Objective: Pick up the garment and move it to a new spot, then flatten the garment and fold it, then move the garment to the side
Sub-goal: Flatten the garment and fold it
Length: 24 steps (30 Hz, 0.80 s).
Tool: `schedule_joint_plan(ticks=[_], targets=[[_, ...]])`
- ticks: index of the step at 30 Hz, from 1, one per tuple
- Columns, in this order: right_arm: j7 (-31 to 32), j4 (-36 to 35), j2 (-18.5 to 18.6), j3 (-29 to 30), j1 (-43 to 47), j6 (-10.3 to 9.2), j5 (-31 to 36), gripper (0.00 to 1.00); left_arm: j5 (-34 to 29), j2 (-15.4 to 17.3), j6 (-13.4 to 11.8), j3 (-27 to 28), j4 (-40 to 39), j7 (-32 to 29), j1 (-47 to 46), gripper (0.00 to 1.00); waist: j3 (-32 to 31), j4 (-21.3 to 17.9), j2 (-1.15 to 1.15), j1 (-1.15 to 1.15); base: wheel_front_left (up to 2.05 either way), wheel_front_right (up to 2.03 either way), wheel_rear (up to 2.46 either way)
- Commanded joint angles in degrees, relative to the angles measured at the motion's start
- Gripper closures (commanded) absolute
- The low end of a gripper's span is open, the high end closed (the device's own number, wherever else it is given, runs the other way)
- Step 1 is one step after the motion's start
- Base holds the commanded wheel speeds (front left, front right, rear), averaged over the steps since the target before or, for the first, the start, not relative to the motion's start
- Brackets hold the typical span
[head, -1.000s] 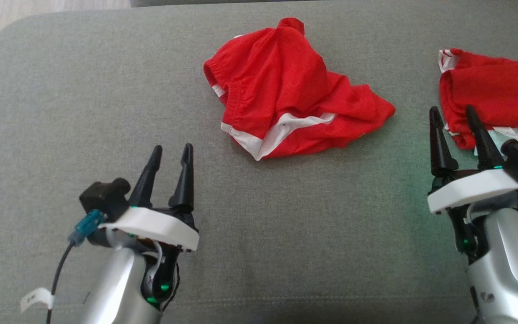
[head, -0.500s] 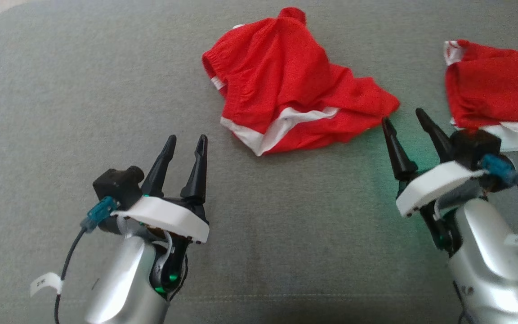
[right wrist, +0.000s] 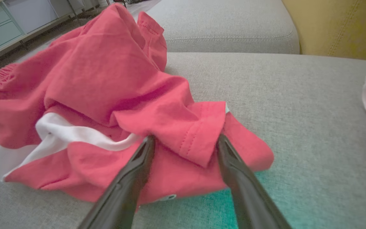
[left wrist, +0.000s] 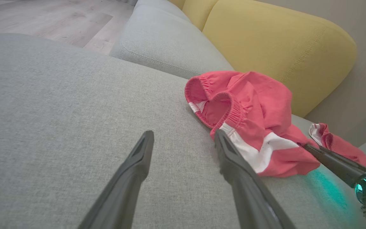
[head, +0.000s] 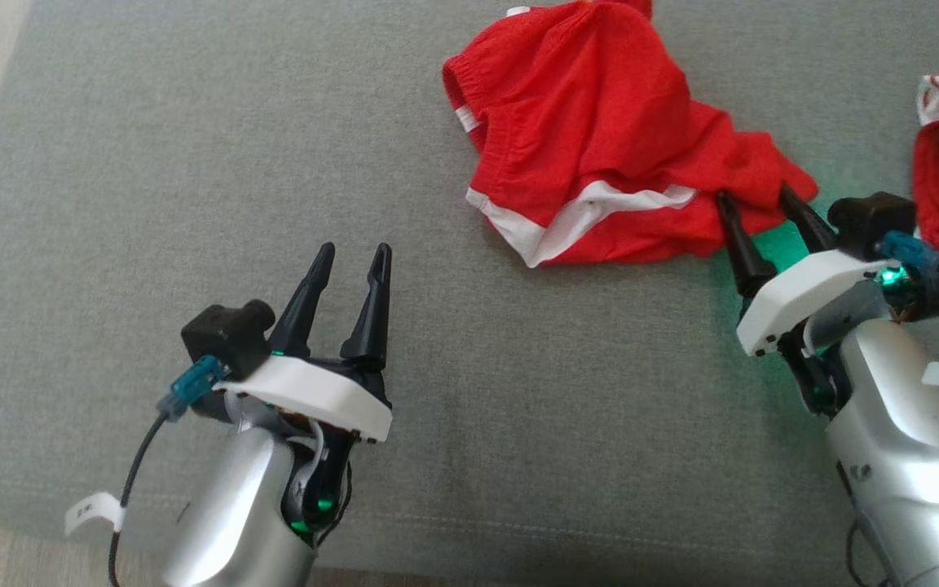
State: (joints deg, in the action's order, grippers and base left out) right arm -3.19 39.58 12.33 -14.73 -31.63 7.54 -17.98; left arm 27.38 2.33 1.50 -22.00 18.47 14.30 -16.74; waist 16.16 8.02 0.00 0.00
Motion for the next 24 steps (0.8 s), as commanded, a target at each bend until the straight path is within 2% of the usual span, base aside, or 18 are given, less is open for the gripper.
schedule_joint_plan(ticks=[1, 2, 8, 14, 20, 21, 24], targets=[[-0.88, -1.03, 0.56, -1.12, -1.55, -0.05, -0.54, 0.97, 0.63, 0.54, -0.44, 1.36, -2.14, 0.7, -1.82, 0.0, 0.27, 0.31, 0.0, 0.0, 0.0, 0.0, 0.0], [-1.19, -0.52, 0.66, -1.23, -1.88, -0.05, -0.73, 1.0, 0.68, 0.54, -0.48, 1.33, -2.18, 0.7, -1.82, 0.0, 0.35, 0.45, 0.0, 0.0, 0.0, 0.0, 0.0], [-4.76, 0.21, 1.29, -1.49, -3.64, -0.05, -0.28, 1.0, 0.8, 0.54, -0.67, 1.53, -1.95, 0.7, -1.63, 0.0, -0.25, 0.68, 0.0, 0.0, 0.0, 0.0, 0.0], [-5.08, -2.64, 2.28, -0.74, -4.84, -0.05, 0.44, 1.0, 1.28, 0.54, -0.62, 1.29, -1.87, 0.7, -1.19, 0.0, -2.08, 1.46, 0.0, 0.0, 0.0, 0.0, 0.0], [1.83, -5.69, 3.38, 3.29, -5.99, -0.05, 2.01, 1.0, 2.12, 0.54, -0.9, 0.43, -2.27, 0.7, -0.56, 0.0, -2.71, 4.0, 0.0, 0.0, 0.0, 0.0, 0.0], [3.62, -5.79, 3.6, 3.5, -6.23, -0.05, 2.66, 0.91, 2.19, 0.54, -0.87, 0.27, -2.26, 0.7, -0.49, 0.0, -2.65, 4.53, 0.0, 0.0, 0.0, 0.0, 0.0], [8.1, -5.31, 3.68, 4.71, -7.25, -0.05, 3.53, 0.96, 2.47, 0.54, -0.98, -0.02, -2.31, 0.7, -0.52, 0.0, -2.23, 6.14, 0.0, 0.0, 0.0, 0.0, 0.0]])
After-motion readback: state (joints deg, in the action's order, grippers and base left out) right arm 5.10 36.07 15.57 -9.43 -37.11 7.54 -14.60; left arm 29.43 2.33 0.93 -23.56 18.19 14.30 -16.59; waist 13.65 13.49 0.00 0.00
